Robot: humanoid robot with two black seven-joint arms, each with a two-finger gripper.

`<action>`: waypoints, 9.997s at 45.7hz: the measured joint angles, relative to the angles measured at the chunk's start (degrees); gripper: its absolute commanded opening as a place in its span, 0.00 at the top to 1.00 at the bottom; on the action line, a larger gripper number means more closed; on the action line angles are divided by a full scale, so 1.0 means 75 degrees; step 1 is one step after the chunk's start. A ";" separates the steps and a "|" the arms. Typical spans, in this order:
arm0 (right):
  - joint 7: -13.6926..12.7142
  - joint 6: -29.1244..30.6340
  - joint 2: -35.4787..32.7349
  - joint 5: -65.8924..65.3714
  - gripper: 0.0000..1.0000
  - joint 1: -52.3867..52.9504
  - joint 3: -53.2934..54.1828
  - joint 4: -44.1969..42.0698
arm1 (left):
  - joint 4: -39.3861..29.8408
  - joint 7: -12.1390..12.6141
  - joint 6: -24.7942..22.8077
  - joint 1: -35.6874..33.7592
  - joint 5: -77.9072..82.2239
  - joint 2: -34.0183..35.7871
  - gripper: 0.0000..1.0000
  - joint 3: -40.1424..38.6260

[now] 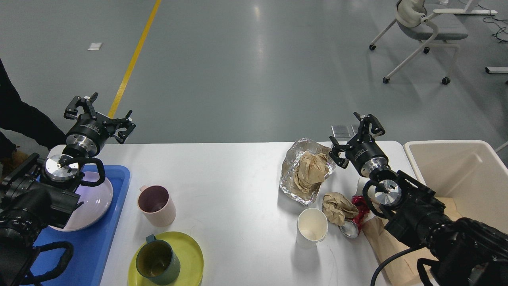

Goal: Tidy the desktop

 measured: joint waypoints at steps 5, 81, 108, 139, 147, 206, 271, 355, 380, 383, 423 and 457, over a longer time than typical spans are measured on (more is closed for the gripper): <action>0.0000 0.0000 0.0001 0.0000 0.00 0.0000 -0.0002 0.0000 | -0.0003 0.0029 -0.0033 0.0005 0.0010 0.0000 0.04 0.0029; 0.0000 0.0000 -0.0001 -0.0003 0.00 0.0001 0.0003 0.0000 | -0.3896 0.0597 -0.1614 -1.1476 0.2484 0.2640 0.04 1.8285; 0.0000 0.0000 0.0002 0.0003 0.00 0.0002 -0.0003 0.0000 | -0.5703 0.0552 -0.4116 -1.3301 0.2313 0.0735 0.04 1.9717; 0.0000 0.0000 0.0002 0.0000 0.00 -0.0003 -0.0001 0.0000 | -0.7841 -0.0751 -0.4116 -1.4607 0.2024 0.0648 0.04 1.9714; 0.0000 0.0000 0.0004 0.0001 0.00 -0.0003 -0.0001 0.0000 | -0.7827 -0.1488 -0.4116 -1.4499 0.1994 0.0586 0.04 1.9723; 0.0000 0.0000 0.0000 0.0002 0.00 -0.0008 -0.0001 0.0000 | -0.9678 0.0577 -0.1746 -0.9424 0.2628 0.0902 0.08 1.9268; 0.0000 0.0000 0.0003 0.0003 0.00 -0.0007 -0.0003 0.0000 | -0.9059 0.1006 0.0209 -0.6764 0.3038 0.0733 0.04 1.7505; 0.0000 0.0000 0.0001 -0.0002 0.00 -0.0006 -0.0002 0.0000 | -1.0456 0.1434 0.1831 -0.6410 0.3026 0.1040 0.06 1.7397; 0.0000 0.0000 0.0001 0.0003 0.00 -0.0007 -0.0001 0.0000 | -0.9965 0.1504 0.2338 -0.5714 0.3001 0.0695 0.06 1.7153; 0.0000 0.0000 0.0000 0.0003 0.00 -0.0007 -0.0002 0.0000 | -0.9866 0.1514 0.2339 -0.5603 0.3001 0.0657 0.06 1.7090; 0.0000 0.0000 0.0001 -0.0001 0.00 -0.0007 -0.0001 0.0000 | -0.9440 0.2051 0.1872 -0.5203 0.2896 0.0585 1.00 1.6623; 0.0000 0.0000 0.0001 0.0003 0.00 -0.0007 0.0002 0.0000 | -0.9337 0.2375 0.0874 -0.5653 0.2402 0.0698 1.00 1.6460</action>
